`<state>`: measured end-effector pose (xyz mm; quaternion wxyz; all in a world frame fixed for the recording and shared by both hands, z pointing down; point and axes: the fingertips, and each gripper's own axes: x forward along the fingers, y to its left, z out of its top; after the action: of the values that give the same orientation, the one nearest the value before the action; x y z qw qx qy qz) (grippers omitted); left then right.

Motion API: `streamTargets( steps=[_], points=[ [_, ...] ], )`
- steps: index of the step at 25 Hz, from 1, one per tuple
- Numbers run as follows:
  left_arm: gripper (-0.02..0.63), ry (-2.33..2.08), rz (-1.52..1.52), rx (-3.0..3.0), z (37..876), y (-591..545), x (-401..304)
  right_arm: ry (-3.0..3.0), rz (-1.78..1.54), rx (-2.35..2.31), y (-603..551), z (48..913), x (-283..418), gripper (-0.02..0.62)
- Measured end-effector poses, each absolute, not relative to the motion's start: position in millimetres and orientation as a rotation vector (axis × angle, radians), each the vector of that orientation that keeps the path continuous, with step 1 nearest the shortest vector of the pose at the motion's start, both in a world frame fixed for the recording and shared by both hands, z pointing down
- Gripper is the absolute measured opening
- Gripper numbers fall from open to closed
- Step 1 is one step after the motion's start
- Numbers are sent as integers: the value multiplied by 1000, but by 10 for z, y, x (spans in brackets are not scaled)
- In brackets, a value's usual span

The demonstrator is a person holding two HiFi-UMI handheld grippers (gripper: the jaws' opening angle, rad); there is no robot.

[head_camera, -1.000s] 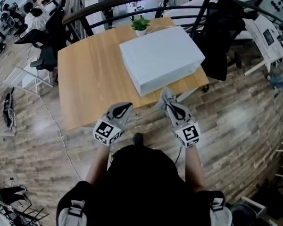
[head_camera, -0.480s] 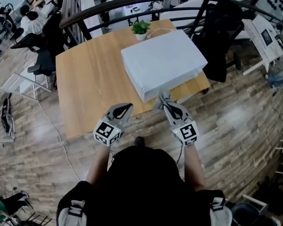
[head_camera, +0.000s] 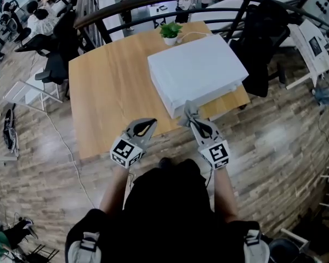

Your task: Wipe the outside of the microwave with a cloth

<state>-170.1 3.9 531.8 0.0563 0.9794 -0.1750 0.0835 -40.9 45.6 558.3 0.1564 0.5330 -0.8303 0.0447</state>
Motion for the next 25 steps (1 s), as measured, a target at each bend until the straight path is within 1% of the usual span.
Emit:
streamTargets(
  steps=[7,19,25],
  points=[
    [2,-639,266,2921,5356,-30,-1696,-2414,156,1447,263,5637,-304,12],
    [3,-841,283,2862,5299,-324,-1385,-2540,154,1188,-218,5684,-187,12],
    [2,-954,294,2823,5309,-412,-1262,-2609,134,1016,-351,5757,-249,12]
  ],
)
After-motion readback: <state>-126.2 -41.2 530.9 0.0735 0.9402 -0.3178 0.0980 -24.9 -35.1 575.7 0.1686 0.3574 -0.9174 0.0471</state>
